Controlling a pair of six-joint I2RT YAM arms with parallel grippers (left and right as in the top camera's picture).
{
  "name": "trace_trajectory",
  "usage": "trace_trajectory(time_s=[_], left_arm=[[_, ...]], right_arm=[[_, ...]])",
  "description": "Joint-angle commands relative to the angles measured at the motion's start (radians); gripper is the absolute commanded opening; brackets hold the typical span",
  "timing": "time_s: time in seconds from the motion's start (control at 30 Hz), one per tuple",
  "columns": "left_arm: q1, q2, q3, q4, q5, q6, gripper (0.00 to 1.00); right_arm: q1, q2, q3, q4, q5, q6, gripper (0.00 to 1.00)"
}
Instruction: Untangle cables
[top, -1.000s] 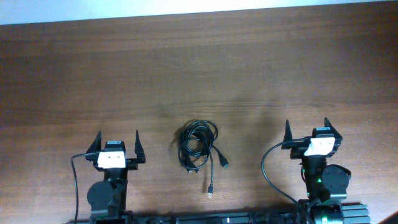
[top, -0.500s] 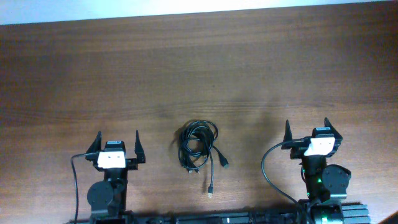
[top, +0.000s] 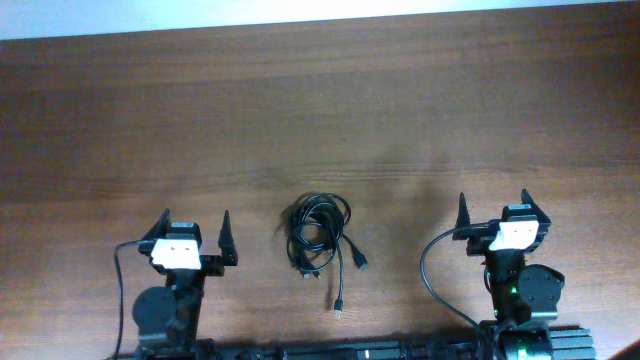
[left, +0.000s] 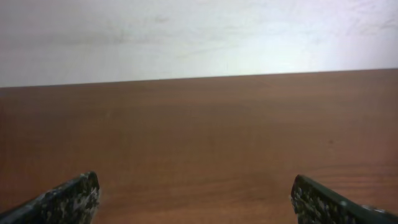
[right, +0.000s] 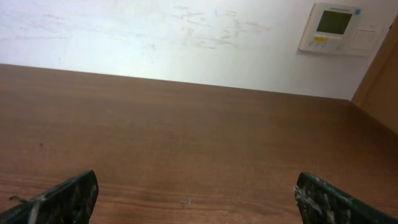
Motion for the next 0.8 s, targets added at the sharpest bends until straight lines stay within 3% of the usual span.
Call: trace_trajectory(time_s=[0.0,0.5,0.77], left_arm=[[0.004,0.122,0.137,-0.037,0.048,-0.021,0.99],[-0.014,0.673,0.504,-0.208,0.198,0.037,0.99],[-0.135,0.942,0.653,-0.286,0.198,0.092,0.99]], right_arm=[[-0.005,-0.011,-0.005,-0.005,-0.013,-0.003,0.99],[-0.005,-0.011,-0.005,-0.005,-0.013,-0.003,0.99],[-0.005,-0.011,-0.005,-0.005,-0.013,-0.003,0.99]])
